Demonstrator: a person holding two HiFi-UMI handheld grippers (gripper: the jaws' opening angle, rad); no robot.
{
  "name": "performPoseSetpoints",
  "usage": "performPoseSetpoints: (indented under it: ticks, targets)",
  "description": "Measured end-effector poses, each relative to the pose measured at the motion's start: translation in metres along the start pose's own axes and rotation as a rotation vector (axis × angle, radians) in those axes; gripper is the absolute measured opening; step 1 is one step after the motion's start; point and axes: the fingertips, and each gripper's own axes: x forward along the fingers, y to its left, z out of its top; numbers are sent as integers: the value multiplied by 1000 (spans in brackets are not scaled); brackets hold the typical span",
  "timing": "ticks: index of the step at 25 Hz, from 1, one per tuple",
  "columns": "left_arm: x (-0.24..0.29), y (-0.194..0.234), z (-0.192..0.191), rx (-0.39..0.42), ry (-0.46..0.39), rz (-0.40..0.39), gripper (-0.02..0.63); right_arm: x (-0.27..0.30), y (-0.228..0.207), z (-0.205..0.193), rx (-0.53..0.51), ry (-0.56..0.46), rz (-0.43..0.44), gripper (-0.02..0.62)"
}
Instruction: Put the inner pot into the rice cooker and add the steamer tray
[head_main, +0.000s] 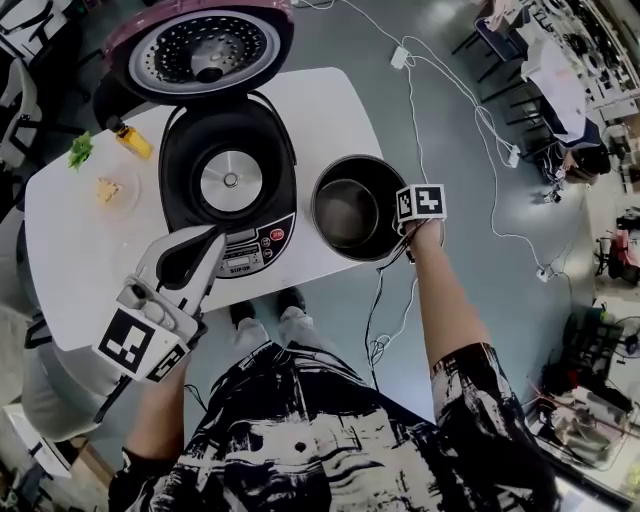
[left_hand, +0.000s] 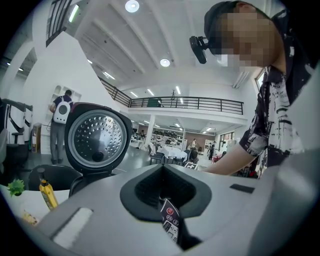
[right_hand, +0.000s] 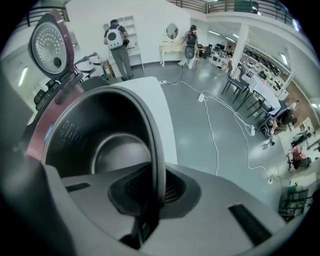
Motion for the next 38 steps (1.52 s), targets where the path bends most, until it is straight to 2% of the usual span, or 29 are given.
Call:
performPoseSetpoints:
  ticks: [6,25,30,38]
  targets:
    - [2,0,1,-2,-2,2,5,0,0,1,-21,25,-25,0]
    - [0,-4,10,3,-16,-10,5,-34,-9,-5,115,-77,126,2]
    - [-5,-5,15,6,-30,-10,5,-67,-6,13,135,-150,179,2]
    - [-13,-11,22,10,-69,-24,5,-157,17,76,33,-283,223,3]
